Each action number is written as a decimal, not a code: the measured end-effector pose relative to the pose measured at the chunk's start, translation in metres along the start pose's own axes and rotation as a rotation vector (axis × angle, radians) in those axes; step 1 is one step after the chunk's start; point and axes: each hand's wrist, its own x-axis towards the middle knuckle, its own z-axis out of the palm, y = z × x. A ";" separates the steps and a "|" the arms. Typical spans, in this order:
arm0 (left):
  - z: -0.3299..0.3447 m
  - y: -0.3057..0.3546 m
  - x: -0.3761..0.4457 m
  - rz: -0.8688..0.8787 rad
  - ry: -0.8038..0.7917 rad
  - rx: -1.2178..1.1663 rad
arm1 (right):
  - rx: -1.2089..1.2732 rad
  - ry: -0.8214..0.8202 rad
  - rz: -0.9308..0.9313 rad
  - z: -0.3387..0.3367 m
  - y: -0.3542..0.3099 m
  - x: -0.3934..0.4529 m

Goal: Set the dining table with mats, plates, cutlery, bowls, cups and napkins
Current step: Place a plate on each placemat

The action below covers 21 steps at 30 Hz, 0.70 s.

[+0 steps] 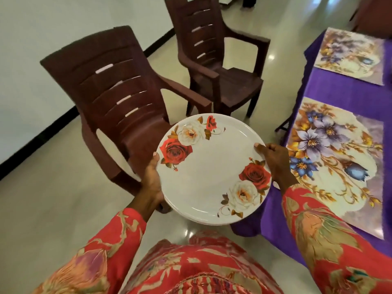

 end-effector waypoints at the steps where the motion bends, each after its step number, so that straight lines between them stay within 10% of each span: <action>1: 0.003 0.005 0.009 -0.005 -0.023 0.015 | 0.003 0.024 -0.002 0.000 0.000 0.005; 21: 0.162 0.047 0.198 -0.252 -0.369 0.278 | 0.043 0.532 0.119 -0.056 -0.002 0.107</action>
